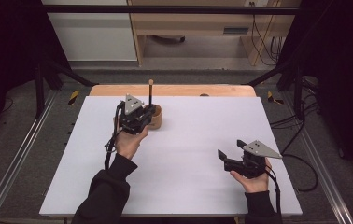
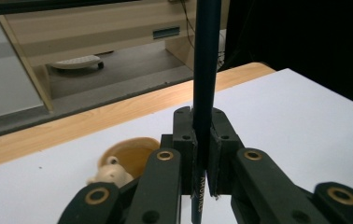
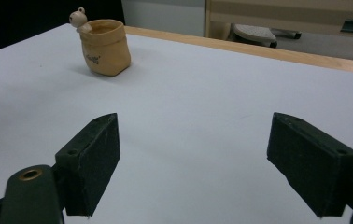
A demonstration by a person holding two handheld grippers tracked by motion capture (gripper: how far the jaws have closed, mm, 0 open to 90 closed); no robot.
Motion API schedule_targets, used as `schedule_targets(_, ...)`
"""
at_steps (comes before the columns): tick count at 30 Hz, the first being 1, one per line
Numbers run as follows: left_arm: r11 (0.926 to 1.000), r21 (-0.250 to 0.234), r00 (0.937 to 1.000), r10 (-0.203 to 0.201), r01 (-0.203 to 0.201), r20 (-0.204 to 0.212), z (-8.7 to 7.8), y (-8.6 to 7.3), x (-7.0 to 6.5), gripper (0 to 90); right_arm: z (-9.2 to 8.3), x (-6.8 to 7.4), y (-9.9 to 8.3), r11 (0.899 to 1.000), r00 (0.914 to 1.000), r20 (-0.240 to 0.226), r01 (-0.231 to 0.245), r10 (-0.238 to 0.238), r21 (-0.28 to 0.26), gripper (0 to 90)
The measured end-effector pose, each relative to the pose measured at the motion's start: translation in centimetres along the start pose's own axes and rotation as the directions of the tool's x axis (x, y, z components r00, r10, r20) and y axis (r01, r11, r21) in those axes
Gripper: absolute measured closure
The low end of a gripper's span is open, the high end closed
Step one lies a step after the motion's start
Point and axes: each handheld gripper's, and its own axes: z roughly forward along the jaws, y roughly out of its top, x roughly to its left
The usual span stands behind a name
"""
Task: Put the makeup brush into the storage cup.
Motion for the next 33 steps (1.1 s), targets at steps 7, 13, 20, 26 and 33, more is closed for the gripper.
schedule_targets(7, 0.9998, -0.004, 0.9996, -0.019, 0.019, -0.021, 1.6, 0.6, 1.5, 82.8, -0.1, -0.3, -0.1, 1.0, 0.9999, 0.013, 0.005, -0.005, -0.004, 15.3)
schedule_targets(13, 0.9997, 0.016, 0.9992, -0.017, 0.018, -0.036, 3.6, 0.6, 2.0, 82.9, -0.1, -0.4, -0.5, 1.0, 0.9999, 0.015, 0.007, -0.008, 0.019, 12.2)
schedule_targets(20, 0.9989, 0.04, 0.9989, -0.021, 0.022, -0.041, 6.2, 0.3, 2.5, 82.9, -0.1, -0.6, -0.7, 1.0, 0.9996, 0.026, 0.011, -0.012, 0.023, 11.4)
schedule_targets(26, 0.9983, 0.046, 0.9978, -0.032, 0.035, -0.057, 7.9, -0.2, 3.0, 82.9, 0.0, -0.6, -0.7, 1.0, 0.9997, 0.02, 0.013, -0.013, 0.024, 11.3)
schedule_targets(33, 0.9967, 0.063, 0.9968, -0.047, 0.051, -0.065, 9.4, -1.0, 3.8, 82.9, 0.0, -0.6, -0.7, 0.999, 0.9995, 0.022, 0.022, -0.022, 0.027, 11.4)
